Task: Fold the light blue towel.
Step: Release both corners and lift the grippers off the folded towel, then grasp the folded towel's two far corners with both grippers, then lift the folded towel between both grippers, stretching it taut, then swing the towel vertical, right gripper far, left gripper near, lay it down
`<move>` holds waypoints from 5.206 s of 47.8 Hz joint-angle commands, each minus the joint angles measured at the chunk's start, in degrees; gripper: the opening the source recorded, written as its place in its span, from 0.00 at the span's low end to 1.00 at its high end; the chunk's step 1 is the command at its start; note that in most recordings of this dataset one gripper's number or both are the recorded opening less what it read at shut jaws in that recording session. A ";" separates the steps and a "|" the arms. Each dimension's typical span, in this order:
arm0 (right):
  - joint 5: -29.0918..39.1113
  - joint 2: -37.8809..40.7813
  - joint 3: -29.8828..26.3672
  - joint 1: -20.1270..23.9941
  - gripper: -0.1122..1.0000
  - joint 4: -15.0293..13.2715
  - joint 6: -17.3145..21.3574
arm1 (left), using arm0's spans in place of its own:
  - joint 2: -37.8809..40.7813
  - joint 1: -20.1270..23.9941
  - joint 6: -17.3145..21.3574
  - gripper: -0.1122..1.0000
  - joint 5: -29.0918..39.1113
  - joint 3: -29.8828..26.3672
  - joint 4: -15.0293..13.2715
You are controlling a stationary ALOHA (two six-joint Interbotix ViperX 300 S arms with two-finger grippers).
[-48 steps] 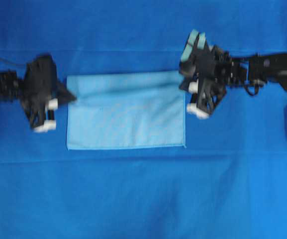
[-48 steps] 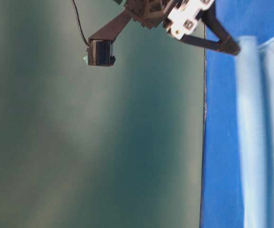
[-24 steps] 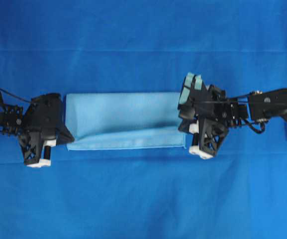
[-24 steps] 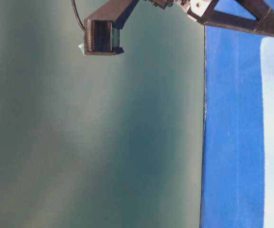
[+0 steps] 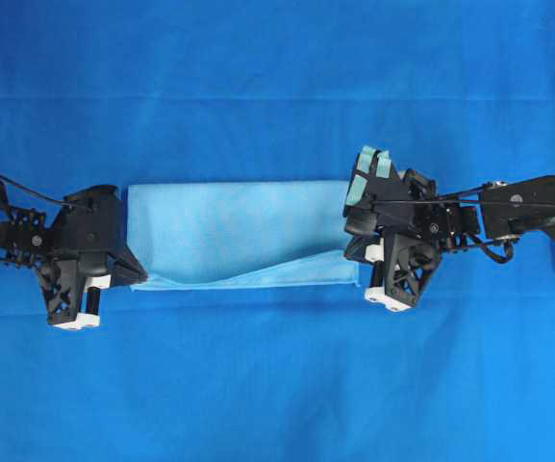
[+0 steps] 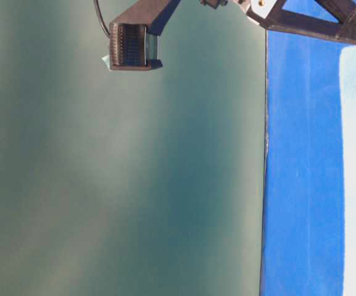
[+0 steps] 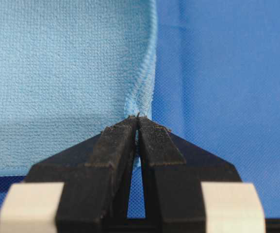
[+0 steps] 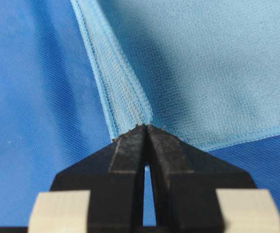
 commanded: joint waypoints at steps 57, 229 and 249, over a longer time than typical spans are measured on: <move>0.62 2.02 -2.37 -12.74 0.63 -10.90 -0.79 | -0.44 18.11 11.78 0.73 2.99 -2.64 0.00; 6.24 -2.81 -19.60 -31.11 0.12 -19.95 -1.05 | 12.74 0.97 21.97 0.12 6.59 -41.57 0.00; 6.33 -16.96 -4.31 -36.47 0.12 -19.95 -1.05 | 28.83 1.32 26.72 0.12 0.70 -58.54 0.00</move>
